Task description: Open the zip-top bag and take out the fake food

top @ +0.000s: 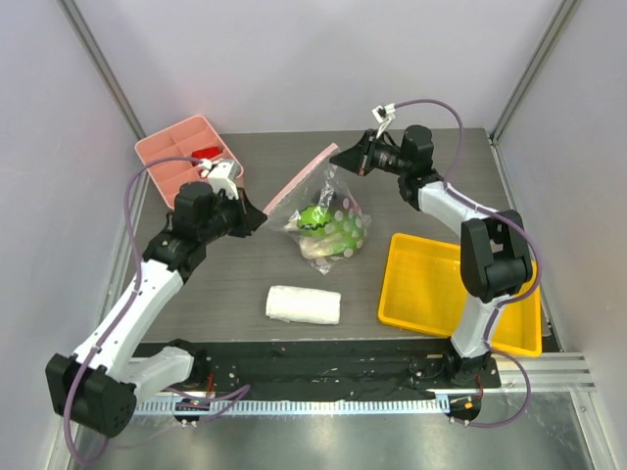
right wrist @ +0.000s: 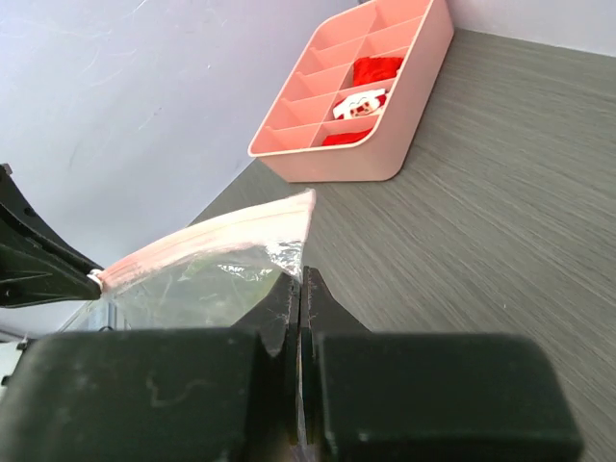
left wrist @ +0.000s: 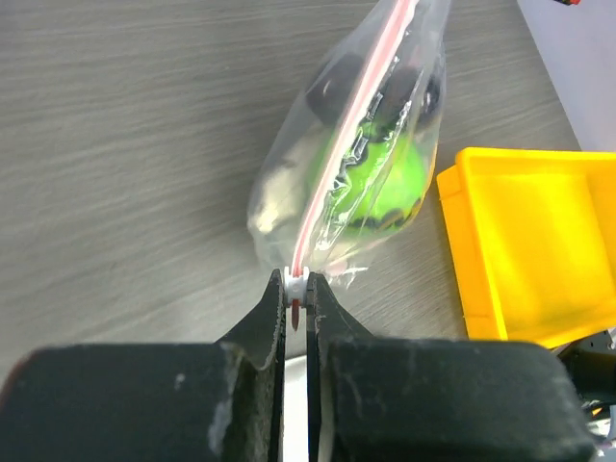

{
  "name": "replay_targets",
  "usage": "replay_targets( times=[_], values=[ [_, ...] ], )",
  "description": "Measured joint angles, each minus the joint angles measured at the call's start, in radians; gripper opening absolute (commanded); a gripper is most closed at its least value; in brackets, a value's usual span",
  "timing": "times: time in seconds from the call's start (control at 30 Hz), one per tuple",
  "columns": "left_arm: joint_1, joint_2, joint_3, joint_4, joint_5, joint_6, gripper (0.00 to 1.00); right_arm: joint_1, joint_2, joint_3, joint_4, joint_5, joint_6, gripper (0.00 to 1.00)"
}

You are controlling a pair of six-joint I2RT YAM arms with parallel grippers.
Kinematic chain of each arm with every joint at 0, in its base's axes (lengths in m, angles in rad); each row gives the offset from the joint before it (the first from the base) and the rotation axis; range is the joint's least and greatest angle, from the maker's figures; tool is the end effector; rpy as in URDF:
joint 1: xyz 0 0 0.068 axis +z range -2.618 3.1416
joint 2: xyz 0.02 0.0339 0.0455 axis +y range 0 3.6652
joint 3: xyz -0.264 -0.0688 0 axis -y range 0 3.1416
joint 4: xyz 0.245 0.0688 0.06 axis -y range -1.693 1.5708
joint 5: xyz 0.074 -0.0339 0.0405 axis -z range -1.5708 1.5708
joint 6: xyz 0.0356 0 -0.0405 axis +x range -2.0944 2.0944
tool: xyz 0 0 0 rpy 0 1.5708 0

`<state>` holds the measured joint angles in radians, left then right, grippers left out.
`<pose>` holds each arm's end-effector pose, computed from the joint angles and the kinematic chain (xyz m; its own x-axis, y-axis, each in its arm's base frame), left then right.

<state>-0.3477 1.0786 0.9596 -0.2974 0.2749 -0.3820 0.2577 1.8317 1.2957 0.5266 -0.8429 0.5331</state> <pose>0.2267 -0.0924 0.3329 -0.5621 -0.1779 -0.8077 0.3791 0.8125 -0.4428 0.4062 0.1345 0.2941 -0.4609 0.2282 -0.8576 -0.7631 0.3914 0.5142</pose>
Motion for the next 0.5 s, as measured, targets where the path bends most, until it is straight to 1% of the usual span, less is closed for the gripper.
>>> replay_targets(
  times=[0.17, 0.2, 0.23, 0.27, 0.33, 0.37, 0.43, 0.5],
  values=[
    [0.000, -0.090, -0.047, -0.067, -0.059, -0.027, 0.00, 0.013, 0.057, 0.031, 0.029, -0.051, 0.008, 0.01],
    [0.000, -0.106, -0.053, -0.080, -0.061, -0.030, 0.03, 0.016, 0.068, 0.032, 0.053, -0.070, 0.018, 0.01],
    [0.000, -0.121, -0.057, -0.089, -0.058, -0.031, 0.09, 0.018, 0.077, 0.036, 0.070, -0.087, 0.026, 0.01],
    [0.000, -0.134, -0.057, -0.099, -0.049, -0.030, 0.26, 0.018, 0.090, 0.042, 0.100, -0.115, 0.041, 0.01],
    [0.001, -0.151, -0.054, -0.110, -0.020, -0.023, 0.41, 0.018, 0.112, 0.054, 0.155, -0.155, 0.070, 0.01],
    [0.002, -0.155, -0.047, -0.128, -0.005, -0.013, 0.53, 0.016, 0.124, 0.060, 0.190, -0.164, 0.090, 0.02],
    [0.004, -0.153, -0.029, -0.151, 0.026, 0.001, 0.58, 0.000, 0.143, 0.067, 0.267, -0.195, 0.130, 0.02],
    [0.005, -0.127, 0.018, -0.172, 0.057, 0.012, 0.60, -0.013, 0.151, 0.068, 0.324, -0.222, 0.163, 0.01]
  ],
)
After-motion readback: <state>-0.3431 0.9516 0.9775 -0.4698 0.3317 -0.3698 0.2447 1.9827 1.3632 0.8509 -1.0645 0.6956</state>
